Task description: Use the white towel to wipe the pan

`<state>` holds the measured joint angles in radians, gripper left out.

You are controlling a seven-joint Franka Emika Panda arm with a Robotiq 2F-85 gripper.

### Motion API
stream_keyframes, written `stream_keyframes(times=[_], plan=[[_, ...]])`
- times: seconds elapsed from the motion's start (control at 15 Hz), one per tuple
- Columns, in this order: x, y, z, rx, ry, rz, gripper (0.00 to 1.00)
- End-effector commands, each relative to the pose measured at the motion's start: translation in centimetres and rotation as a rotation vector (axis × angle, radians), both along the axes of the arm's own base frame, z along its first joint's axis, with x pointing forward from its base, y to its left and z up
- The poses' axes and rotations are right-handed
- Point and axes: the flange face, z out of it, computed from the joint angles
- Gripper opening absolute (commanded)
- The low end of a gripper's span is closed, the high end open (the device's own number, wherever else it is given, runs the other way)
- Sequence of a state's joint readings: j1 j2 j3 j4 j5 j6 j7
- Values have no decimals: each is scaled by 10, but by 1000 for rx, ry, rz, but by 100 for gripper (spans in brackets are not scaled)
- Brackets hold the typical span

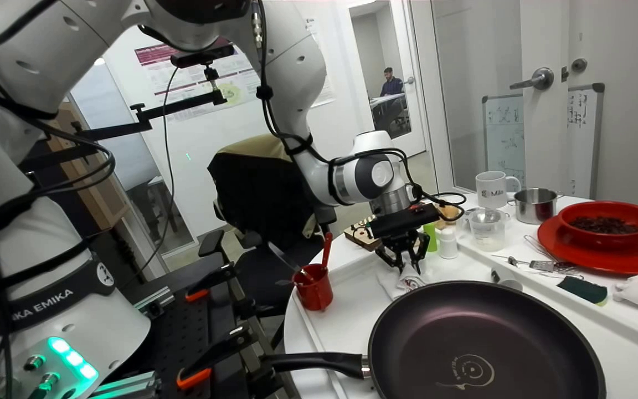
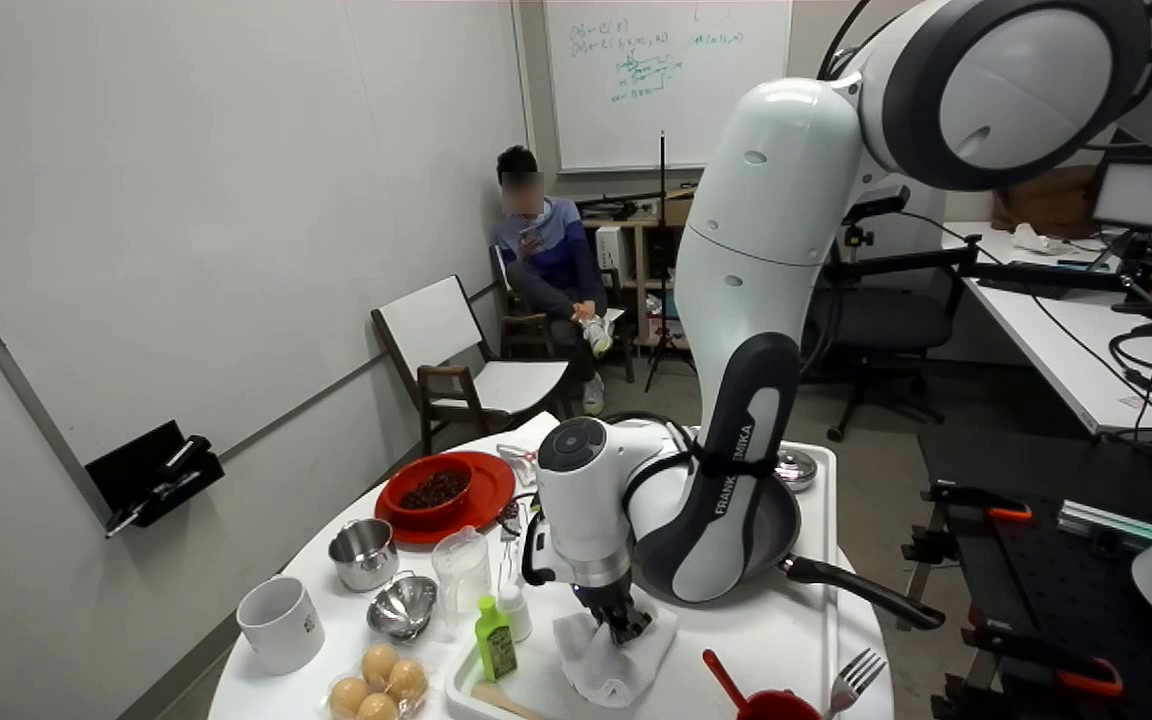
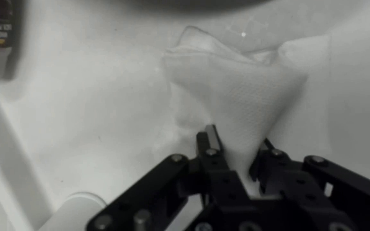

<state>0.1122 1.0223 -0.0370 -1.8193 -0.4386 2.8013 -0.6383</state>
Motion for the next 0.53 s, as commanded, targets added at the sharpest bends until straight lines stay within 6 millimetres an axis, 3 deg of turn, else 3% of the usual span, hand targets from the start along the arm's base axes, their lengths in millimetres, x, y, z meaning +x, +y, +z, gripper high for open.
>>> stream_keyframes(times=[0.0,0.27,0.47], plan=[[4,2,-2,-1,-27,-12,4],[0,7,15,34,-37,-11,8],[-2,13,40,101,-43,-15,8]])
